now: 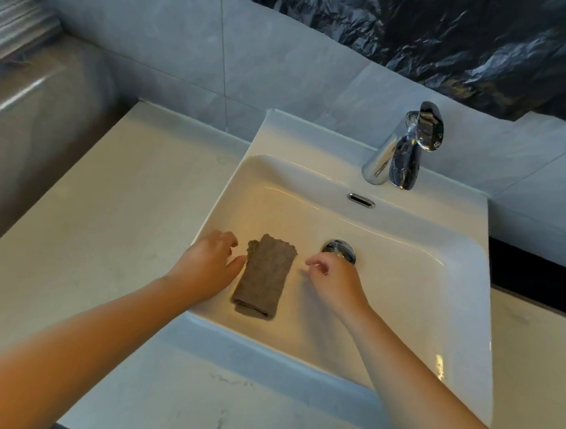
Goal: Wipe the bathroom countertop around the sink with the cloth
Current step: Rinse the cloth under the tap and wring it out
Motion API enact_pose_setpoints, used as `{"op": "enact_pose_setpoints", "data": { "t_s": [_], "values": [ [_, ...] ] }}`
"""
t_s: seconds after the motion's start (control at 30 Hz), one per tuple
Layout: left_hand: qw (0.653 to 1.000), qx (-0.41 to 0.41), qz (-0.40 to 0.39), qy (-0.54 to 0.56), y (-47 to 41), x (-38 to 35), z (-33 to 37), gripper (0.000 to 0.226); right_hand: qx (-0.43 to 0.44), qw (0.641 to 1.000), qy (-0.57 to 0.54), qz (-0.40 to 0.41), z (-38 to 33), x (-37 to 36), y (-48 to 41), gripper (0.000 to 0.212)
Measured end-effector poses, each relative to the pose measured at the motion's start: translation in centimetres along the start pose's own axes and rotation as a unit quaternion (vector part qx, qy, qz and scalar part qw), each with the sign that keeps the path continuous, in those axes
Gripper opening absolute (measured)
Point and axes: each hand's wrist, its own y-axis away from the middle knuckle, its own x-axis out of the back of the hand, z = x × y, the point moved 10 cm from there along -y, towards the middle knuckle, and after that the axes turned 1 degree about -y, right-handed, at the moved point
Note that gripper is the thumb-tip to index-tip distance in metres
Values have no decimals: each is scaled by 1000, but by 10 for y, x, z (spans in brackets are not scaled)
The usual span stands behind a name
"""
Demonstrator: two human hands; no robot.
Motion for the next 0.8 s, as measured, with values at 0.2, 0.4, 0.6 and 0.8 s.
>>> {"op": "enact_pose_setpoints", "data": {
  "t_s": [0.2, 0.4, 0.6, 0.8],
  "values": [
    [997, 46, -58, -8, -3, -30, -3, 38, -36, 998, -16, -39, -17, -30, -23, 41],
    [994, 70, -77, 46, -5, -37, -9, 45, -27, 990, 53, -130, -40, -42, -45, 37],
    [947, 30, -166, 274, -9, -43, 29, 56, 45, 989, -114, -78, -57, 33, -9, 29],
    [940, -78, -194, 270, -11, -42, 98, 97, 90, 985, -141, -41, -72, 118, 44, 32]
  ]
}}
